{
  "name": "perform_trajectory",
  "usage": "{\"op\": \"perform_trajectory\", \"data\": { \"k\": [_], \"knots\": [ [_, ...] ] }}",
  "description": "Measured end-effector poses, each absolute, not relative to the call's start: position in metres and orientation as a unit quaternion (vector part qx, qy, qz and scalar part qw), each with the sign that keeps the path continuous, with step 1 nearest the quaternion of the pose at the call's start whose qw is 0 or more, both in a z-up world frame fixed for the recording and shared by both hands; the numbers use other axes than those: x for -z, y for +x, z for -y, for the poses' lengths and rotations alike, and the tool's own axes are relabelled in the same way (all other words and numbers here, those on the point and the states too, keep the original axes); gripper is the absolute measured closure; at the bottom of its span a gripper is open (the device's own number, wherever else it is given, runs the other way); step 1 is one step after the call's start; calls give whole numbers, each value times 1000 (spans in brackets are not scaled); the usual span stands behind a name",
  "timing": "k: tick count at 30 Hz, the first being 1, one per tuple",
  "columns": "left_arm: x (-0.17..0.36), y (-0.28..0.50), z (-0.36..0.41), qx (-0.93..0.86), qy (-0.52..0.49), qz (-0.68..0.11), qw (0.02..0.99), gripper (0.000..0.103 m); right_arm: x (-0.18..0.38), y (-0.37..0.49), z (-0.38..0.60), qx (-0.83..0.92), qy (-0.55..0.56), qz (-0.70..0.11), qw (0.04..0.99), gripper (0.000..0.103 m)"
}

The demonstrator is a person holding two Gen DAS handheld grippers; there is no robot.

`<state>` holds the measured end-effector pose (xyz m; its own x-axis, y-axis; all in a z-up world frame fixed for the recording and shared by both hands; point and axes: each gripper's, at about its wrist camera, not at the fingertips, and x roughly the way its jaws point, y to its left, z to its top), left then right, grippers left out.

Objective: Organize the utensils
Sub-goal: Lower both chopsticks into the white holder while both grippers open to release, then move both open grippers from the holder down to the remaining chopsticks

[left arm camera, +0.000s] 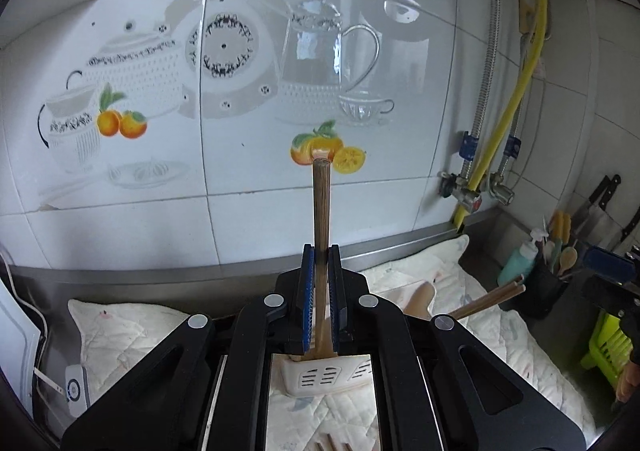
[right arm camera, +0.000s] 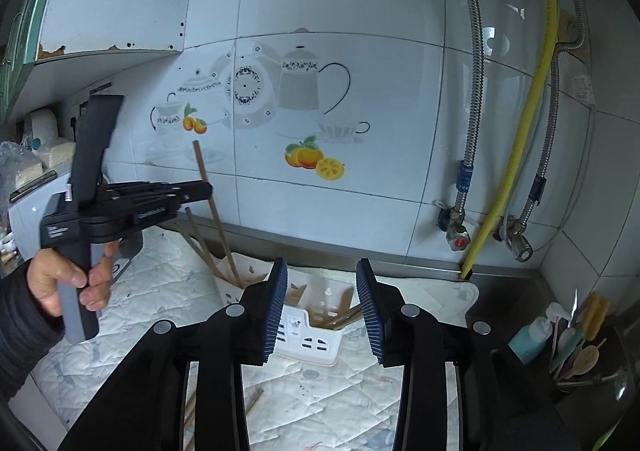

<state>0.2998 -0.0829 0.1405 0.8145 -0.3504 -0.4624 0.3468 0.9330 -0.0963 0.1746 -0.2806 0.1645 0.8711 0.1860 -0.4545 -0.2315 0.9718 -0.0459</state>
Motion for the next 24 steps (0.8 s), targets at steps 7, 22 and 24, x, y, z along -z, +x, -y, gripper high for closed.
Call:
{"op": "perform_trajectory", "data": {
  "k": [7, 22, 24],
  "knots": [
    [-135, 302, 85, 180, 6, -252, 951, 95, -143, 147, 261, -134, -41, -232, 962, 67],
    [-141, 206, 48, 186, -2, -230, 955, 87, -64, 80, 246, -148, 8, -292, 945, 67],
    [-133, 190, 40, 185, -6, -232, 955, 83, -54, 70, 244, -140, 10, -296, 945, 67]
  ]
}}
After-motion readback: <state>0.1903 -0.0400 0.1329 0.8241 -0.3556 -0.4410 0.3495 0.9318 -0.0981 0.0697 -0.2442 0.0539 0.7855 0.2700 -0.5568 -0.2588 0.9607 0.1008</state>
